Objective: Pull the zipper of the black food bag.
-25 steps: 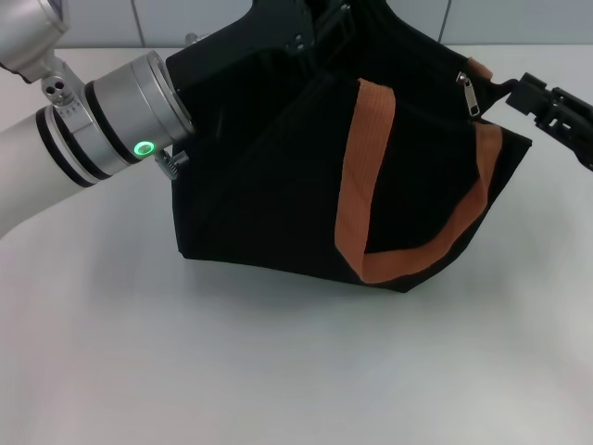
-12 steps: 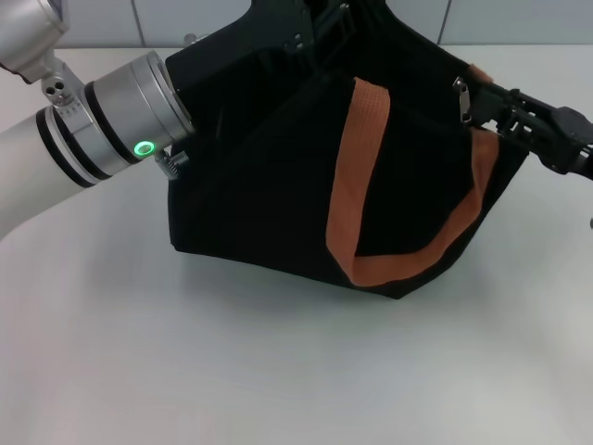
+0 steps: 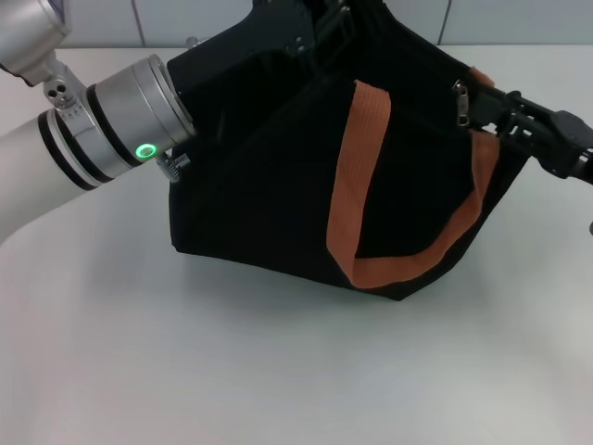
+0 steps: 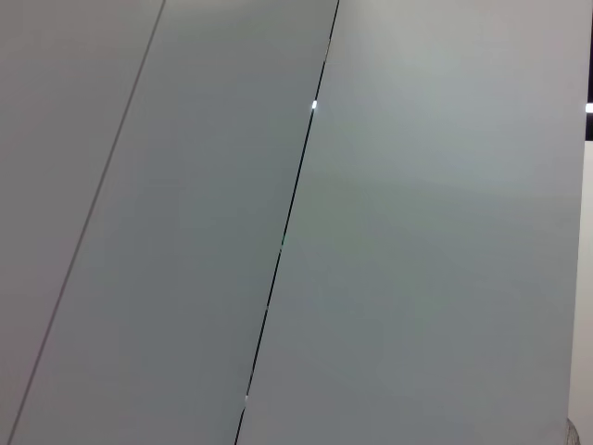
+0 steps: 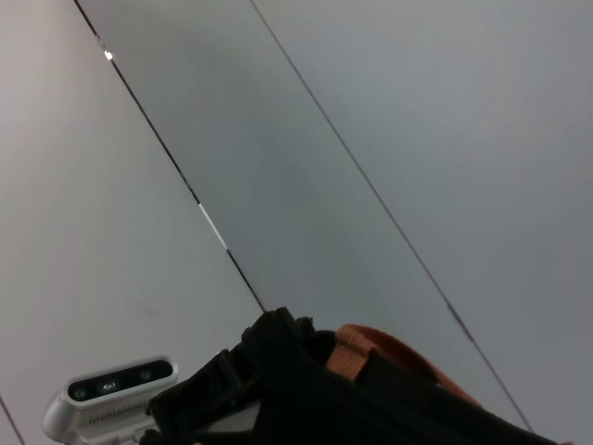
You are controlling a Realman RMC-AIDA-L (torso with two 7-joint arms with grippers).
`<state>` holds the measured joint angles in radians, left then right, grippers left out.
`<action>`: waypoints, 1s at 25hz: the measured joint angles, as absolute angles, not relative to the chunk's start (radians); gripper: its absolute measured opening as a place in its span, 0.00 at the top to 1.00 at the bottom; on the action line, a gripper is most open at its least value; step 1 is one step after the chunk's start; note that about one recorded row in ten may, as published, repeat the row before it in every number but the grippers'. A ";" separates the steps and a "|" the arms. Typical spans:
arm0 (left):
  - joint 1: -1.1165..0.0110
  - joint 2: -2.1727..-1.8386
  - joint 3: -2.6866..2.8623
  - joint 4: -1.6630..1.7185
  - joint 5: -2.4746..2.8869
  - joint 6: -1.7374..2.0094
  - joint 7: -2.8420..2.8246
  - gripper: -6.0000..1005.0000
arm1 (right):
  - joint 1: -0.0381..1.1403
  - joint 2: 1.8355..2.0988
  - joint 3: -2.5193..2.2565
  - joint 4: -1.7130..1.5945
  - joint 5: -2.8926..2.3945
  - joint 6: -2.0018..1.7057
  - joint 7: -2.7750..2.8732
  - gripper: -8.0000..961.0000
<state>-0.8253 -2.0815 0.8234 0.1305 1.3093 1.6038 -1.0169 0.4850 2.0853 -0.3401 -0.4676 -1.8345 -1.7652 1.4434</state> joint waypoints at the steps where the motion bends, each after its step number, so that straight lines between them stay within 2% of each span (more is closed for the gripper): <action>1: -0.825 -2.082 0.823 0.130 1.309 1.604 -1.016 0.87 | 0.482 2.085 -0.340 -0.468 -1.830 -1.766 1.443 0.62; 10: -0.823 -2.082 0.824 0.120 1.309 1.605 -1.011 0.87 | 0.451 2.085 -0.347 -0.468 -1.792 -1.791 1.430 0.62; 25: -0.825 -2.082 0.824 0.120 1.309 1.604 -1.011 0.87 | 0.466 2.084 -0.385 -0.428 -1.798 -1.740 1.446 0.62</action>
<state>-0.8252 -2.0816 0.8236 0.1196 1.3093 1.6040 -1.0108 0.4656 2.0843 -0.3847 -0.4275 -1.7983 -1.7396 1.4462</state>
